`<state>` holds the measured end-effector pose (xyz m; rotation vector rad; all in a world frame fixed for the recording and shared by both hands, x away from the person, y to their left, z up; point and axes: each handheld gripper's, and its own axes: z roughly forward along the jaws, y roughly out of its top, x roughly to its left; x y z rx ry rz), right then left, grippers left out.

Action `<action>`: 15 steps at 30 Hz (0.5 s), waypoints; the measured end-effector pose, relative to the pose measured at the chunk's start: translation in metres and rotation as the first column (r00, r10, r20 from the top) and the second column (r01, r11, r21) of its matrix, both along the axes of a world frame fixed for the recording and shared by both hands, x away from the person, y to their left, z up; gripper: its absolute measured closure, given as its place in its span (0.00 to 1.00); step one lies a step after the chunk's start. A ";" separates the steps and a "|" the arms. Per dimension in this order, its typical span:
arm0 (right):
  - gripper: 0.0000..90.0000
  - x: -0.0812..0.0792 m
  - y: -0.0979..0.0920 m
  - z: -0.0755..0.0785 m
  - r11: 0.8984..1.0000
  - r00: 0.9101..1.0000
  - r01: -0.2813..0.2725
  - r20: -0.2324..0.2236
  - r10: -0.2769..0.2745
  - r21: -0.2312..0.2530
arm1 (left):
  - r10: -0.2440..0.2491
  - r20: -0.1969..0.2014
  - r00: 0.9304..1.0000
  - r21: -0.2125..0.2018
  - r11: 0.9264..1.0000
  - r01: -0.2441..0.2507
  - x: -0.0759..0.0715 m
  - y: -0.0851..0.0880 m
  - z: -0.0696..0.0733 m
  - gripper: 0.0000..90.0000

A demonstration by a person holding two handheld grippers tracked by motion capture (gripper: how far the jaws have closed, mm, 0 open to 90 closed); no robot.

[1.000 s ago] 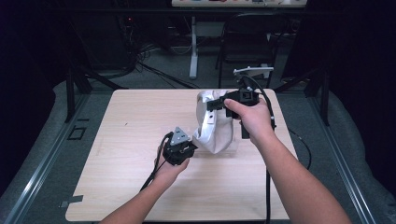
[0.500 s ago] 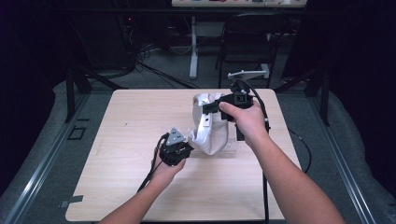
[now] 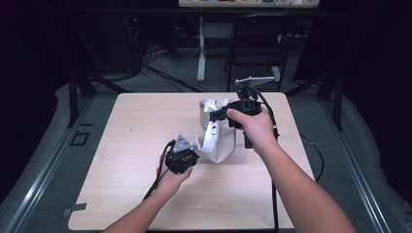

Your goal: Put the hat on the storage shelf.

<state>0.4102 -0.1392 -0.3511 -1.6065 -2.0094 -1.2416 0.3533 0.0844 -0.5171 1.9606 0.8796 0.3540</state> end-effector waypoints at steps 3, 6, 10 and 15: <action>0.93 0.000 0.001 -0.001 1.000 1.000 -0.002 -0.001 0.002 0.000 | -0.010 0.009 1.000 -0.006 1.000 0.010 0.001 0.002 -0.002 0.94; 0.93 -0.001 0.002 -0.001 1.000 1.000 -0.014 -0.001 0.014 0.001 | -0.032 0.016 0.999 -0.001 0.999 0.033 0.002 0.002 -0.004 0.94; 0.93 -0.001 0.001 0.000 1.000 1.000 -0.009 -0.003 0.009 0.000 | -0.032 0.022 0.999 0.006 0.999 0.032 0.001 0.002 -0.003 0.94; 0.93 -0.003 -0.002 0.004 1.000 1.000 -0.001 0.012 0.001 0.004 | -0.075 0.019 0.997 0.016 0.997 0.074 0.006 0.001 -0.002 0.94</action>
